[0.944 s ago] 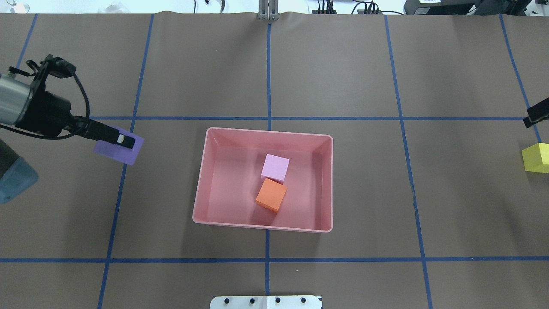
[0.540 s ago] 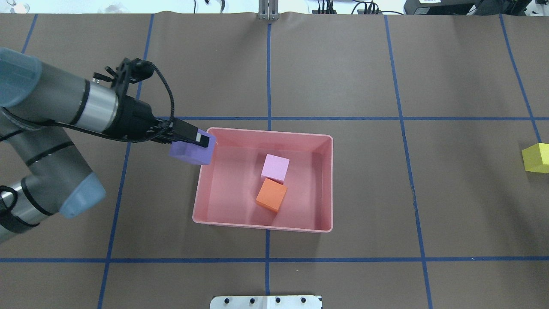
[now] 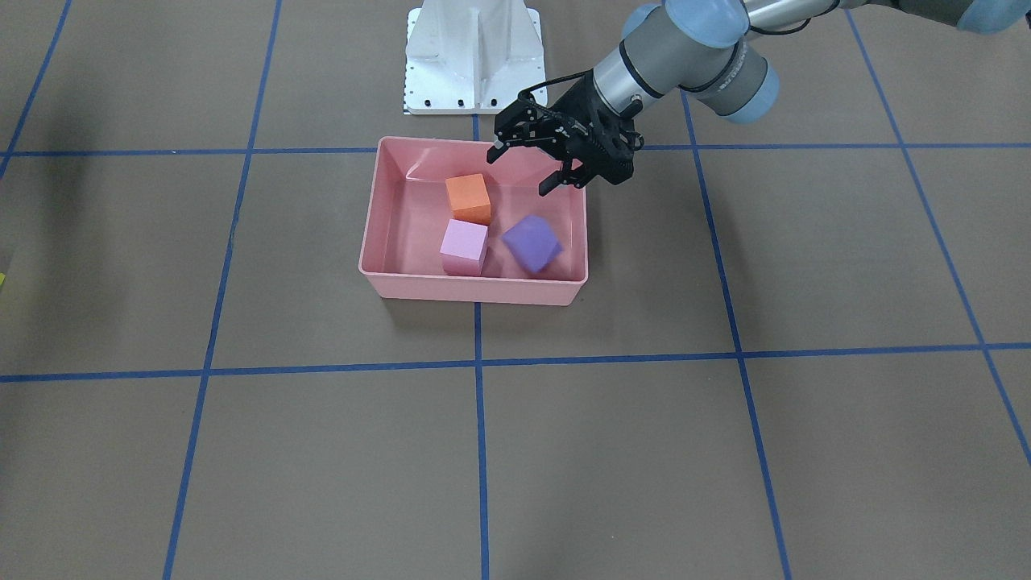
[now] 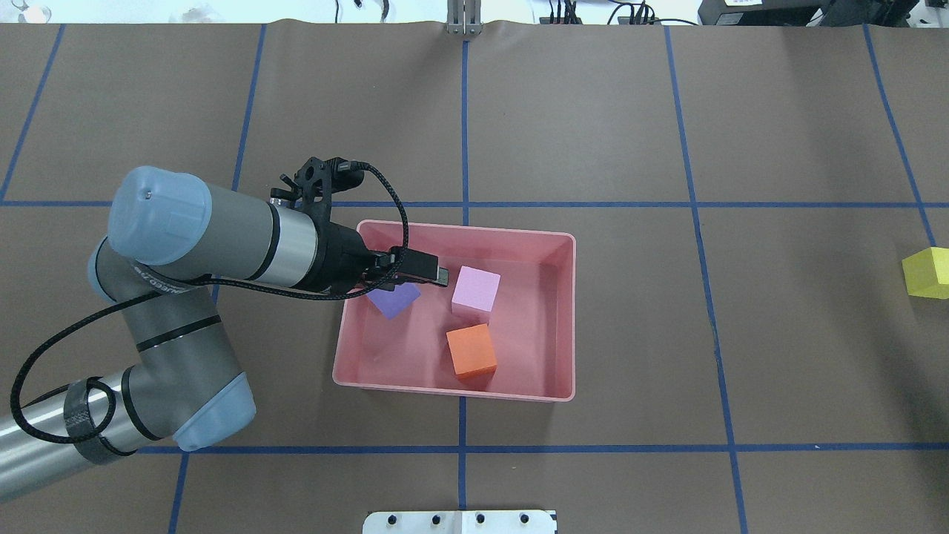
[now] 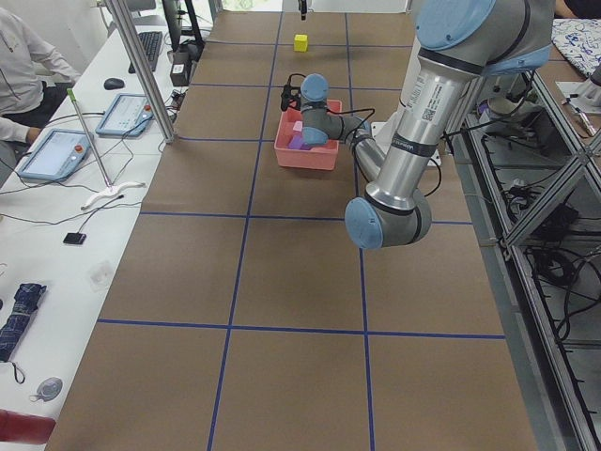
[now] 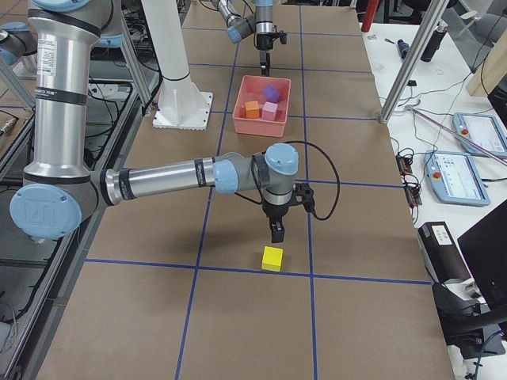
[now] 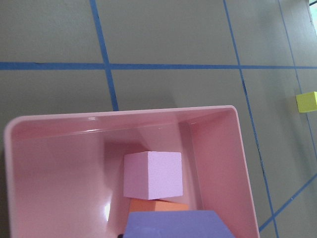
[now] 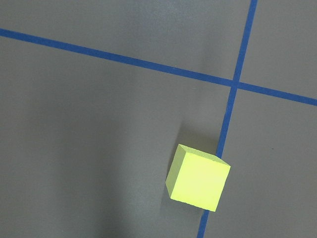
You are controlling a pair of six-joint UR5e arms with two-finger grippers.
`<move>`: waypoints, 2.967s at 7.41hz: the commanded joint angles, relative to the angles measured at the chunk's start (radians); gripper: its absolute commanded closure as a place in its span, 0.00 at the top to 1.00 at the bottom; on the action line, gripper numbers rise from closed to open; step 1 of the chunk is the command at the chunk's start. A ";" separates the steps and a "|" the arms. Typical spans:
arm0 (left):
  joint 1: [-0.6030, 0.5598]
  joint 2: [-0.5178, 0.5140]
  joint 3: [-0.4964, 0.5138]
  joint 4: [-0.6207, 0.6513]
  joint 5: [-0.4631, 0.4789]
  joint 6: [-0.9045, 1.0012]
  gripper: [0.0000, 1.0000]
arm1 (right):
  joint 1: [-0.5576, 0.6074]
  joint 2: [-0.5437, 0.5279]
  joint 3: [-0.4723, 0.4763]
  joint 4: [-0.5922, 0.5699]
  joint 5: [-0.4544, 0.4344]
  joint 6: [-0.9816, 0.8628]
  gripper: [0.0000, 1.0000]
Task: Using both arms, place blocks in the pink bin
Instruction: 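Carry the purple cube into the bin and release it, then grasp the yellow-green cube with the right gripper while the left gripper withdraws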
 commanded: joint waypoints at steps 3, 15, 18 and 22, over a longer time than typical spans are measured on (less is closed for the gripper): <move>0.007 -0.002 -0.002 0.002 0.008 -0.007 1.00 | -0.019 -0.026 -0.309 0.629 0.001 0.474 1.00; 0.012 0.004 -0.002 0.000 0.027 -0.004 1.00 | -0.228 -0.053 -0.349 0.773 -0.172 0.680 0.81; 0.012 0.012 -0.017 0.000 0.015 0.002 1.00 | -0.228 -0.042 -0.325 0.770 -0.157 0.678 0.00; -0.279 0.208 -0.062 0.005 -0.317 0.344 1.00 | -0.198 0.035 0.008 0.327 -0.078 0.689 0.00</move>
